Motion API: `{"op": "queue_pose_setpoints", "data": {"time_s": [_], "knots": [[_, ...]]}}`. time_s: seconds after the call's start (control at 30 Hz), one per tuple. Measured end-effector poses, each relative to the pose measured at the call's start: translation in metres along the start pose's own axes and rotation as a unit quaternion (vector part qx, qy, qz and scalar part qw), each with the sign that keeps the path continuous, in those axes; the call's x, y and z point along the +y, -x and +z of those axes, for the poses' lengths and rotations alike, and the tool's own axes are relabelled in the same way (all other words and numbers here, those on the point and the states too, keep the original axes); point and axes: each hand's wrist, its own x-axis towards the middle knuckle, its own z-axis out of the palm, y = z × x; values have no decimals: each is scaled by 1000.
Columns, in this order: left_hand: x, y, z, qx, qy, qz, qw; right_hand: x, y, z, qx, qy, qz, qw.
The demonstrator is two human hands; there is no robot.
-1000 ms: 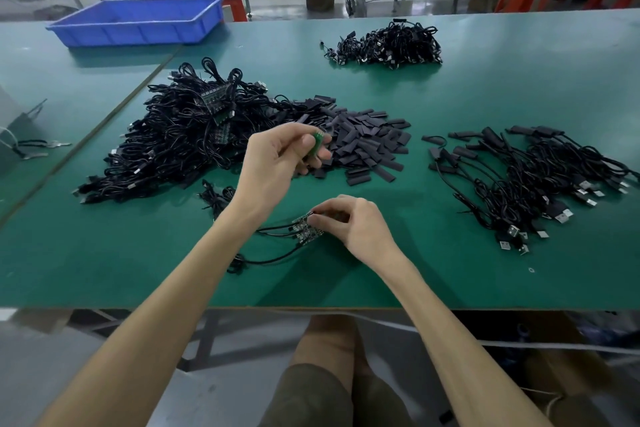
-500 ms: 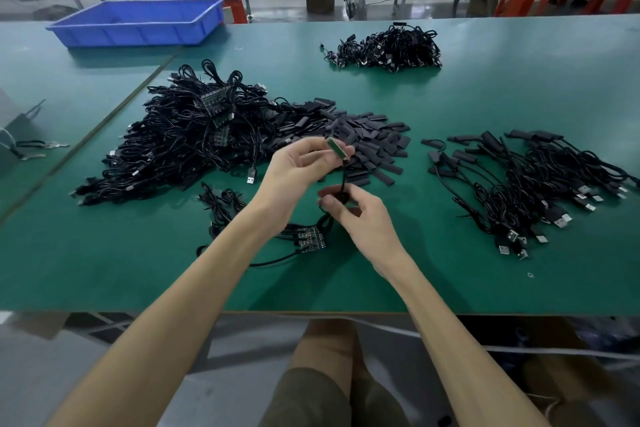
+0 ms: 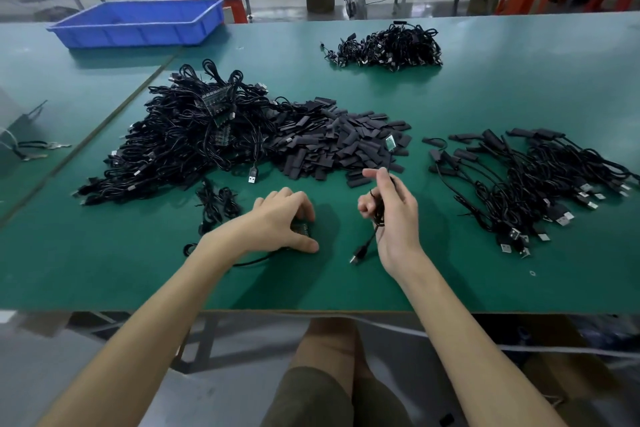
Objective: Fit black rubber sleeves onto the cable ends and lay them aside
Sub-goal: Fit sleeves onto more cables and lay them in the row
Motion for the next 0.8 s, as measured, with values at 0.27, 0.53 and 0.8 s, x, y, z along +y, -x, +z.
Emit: {"op": "queue_pose_setpoints", "data": {"time_s": [0.27, 0.53, 0.8], "knots": [[-17, -6, -29, -34, -59, -54, 996, -4, 7, 3, -48, 90, -9, 995], [-13, -58, -12, 246, 53, -140, 958, -3, 8, 5, -53, 111, -19, 992], [-15, -67, -10, 239, 98, -176, 950, 1, 6, 5, -68, 133, -26, 988]]}}
